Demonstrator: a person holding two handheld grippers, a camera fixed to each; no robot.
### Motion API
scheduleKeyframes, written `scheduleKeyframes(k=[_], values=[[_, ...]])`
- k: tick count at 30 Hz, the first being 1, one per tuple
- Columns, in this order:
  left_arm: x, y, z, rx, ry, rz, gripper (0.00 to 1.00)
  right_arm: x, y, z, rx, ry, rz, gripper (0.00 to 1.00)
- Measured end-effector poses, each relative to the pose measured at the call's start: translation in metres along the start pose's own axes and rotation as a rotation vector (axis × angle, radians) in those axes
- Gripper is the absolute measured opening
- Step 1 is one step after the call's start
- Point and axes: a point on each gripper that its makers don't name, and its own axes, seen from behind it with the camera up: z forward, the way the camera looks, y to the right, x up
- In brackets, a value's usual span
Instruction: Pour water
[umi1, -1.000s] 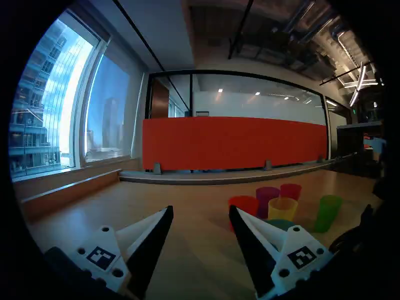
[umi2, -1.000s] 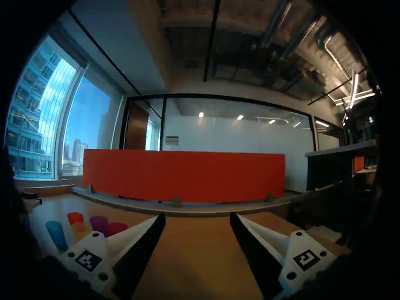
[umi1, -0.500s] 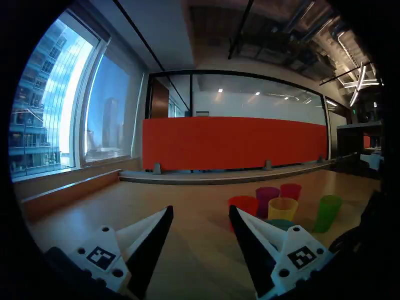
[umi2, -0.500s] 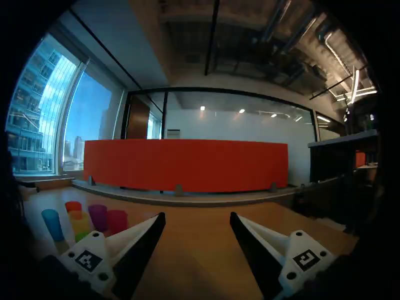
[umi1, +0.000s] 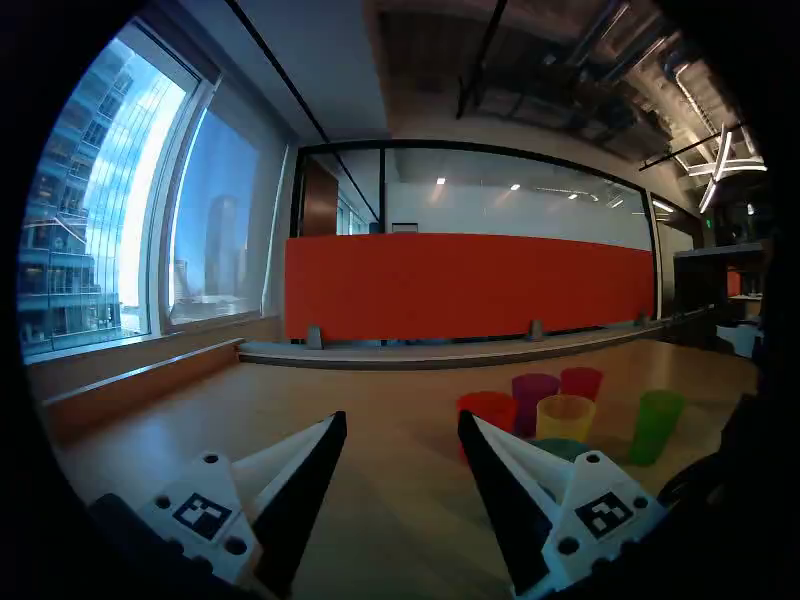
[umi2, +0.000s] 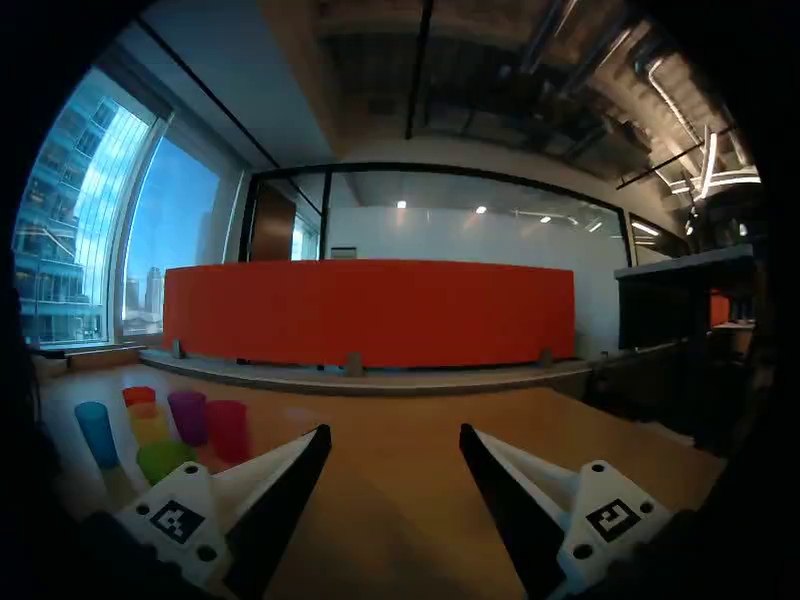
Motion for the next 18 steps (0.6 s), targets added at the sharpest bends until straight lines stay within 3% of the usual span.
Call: scheduleKeyframes(k=[18], values=[[0.000,-0.001,0.000,0.000,0.000,0.000,0.82,-0.011,-0.001,0.002,0.002,-0.033,0.009,1.00]])
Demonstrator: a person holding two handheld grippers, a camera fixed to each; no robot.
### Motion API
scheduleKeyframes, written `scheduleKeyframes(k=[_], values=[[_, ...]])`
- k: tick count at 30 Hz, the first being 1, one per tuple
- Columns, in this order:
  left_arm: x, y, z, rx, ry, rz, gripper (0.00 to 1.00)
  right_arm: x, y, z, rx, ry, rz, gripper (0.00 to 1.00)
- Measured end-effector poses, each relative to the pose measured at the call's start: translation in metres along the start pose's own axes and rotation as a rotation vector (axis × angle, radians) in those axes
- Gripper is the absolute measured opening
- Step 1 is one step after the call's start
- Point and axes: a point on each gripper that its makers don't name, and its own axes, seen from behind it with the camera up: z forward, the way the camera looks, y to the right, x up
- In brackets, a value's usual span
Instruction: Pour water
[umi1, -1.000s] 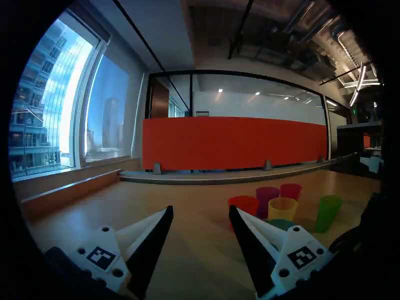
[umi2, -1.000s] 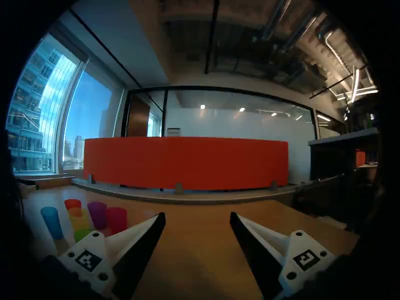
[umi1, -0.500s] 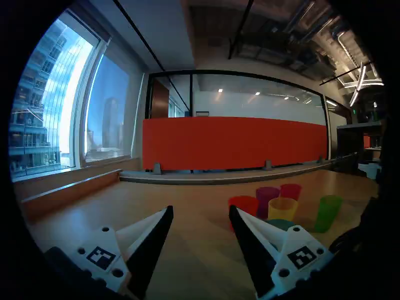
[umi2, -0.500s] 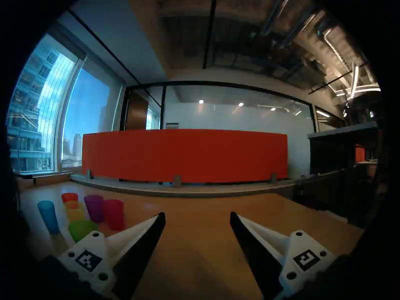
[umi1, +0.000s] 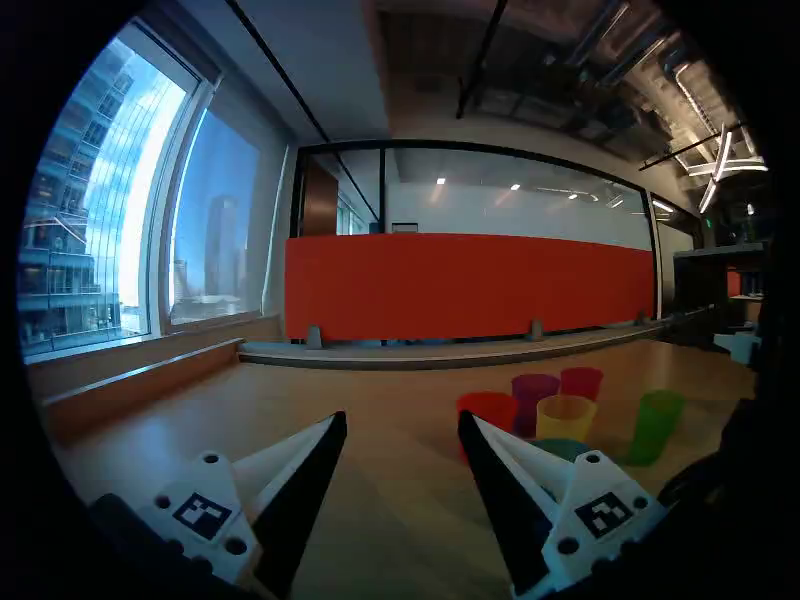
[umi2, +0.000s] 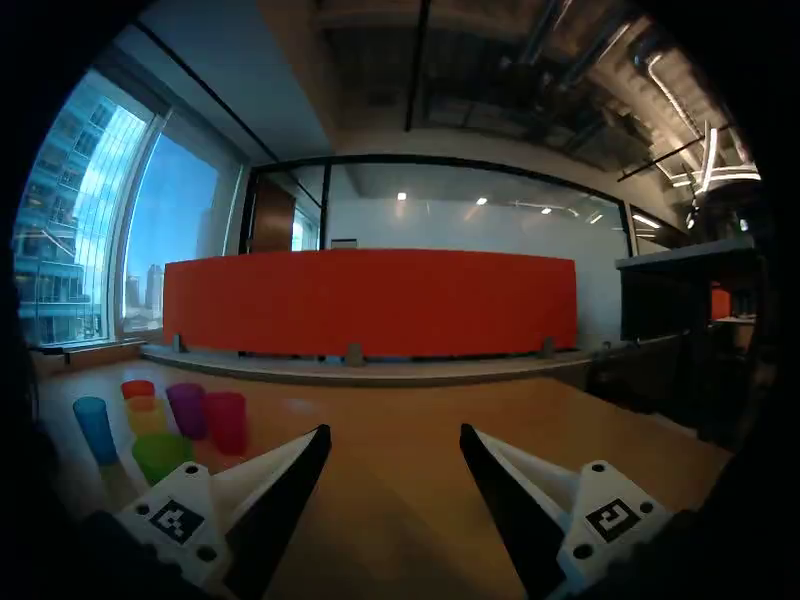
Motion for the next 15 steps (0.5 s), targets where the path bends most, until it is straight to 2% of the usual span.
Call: scheduleKeyframes(k=[15], values=[[0.0001,-0.0003,-0.0008,0.000,0.000,0.000,0.82,0.0010,-0.0021,-0.0018,0.005,0.000,0.002,1.00]])
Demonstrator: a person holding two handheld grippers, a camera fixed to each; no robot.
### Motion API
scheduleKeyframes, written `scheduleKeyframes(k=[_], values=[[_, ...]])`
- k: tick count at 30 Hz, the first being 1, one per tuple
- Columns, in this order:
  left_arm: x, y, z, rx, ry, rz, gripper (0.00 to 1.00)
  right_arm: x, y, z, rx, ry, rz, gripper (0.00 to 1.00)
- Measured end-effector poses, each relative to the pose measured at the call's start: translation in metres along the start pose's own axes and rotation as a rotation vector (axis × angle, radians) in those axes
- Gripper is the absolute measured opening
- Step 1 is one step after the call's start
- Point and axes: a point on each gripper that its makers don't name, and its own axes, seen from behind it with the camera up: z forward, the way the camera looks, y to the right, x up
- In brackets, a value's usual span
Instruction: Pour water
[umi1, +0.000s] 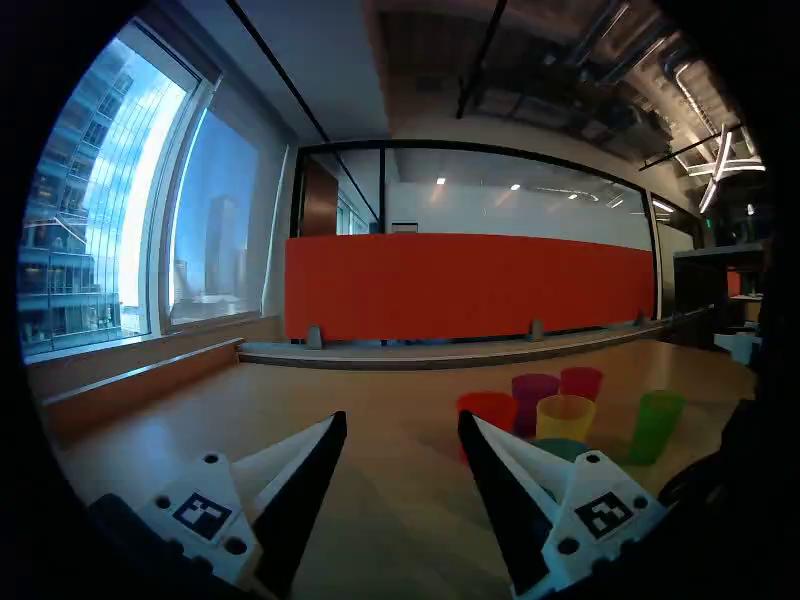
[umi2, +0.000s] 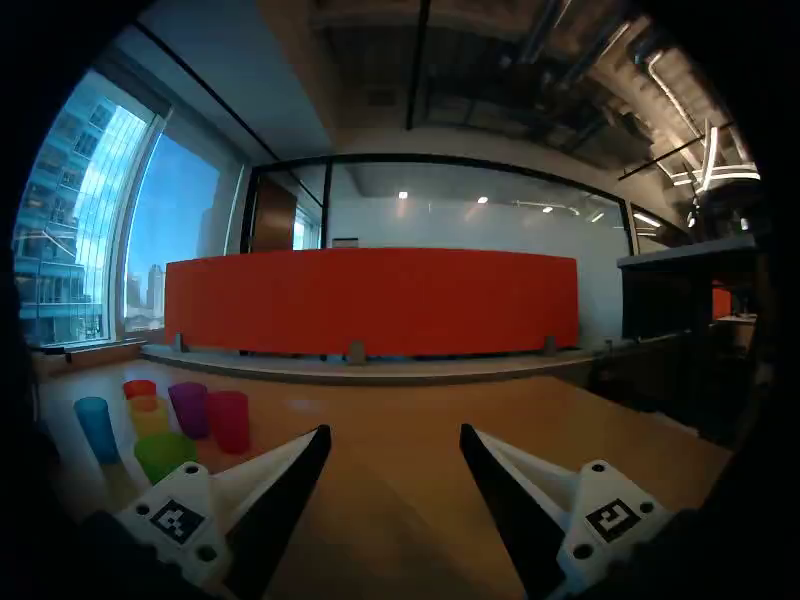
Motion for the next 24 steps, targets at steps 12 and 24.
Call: scheduleKeyframes(k=[12,24], values=[[-0.0001,-0.0001,0.0001,0.000,0.000,0.000,0.82,0.0001,-0.0011,-0.0008,-0.002,0.000,0.000,1.00],[0.0000,0.0000,0.0002,0.000,0.000,0.000,0.82,-0.0023,-0.0010,-0.0006,-0.002,-0.002,0.001,1.00]])
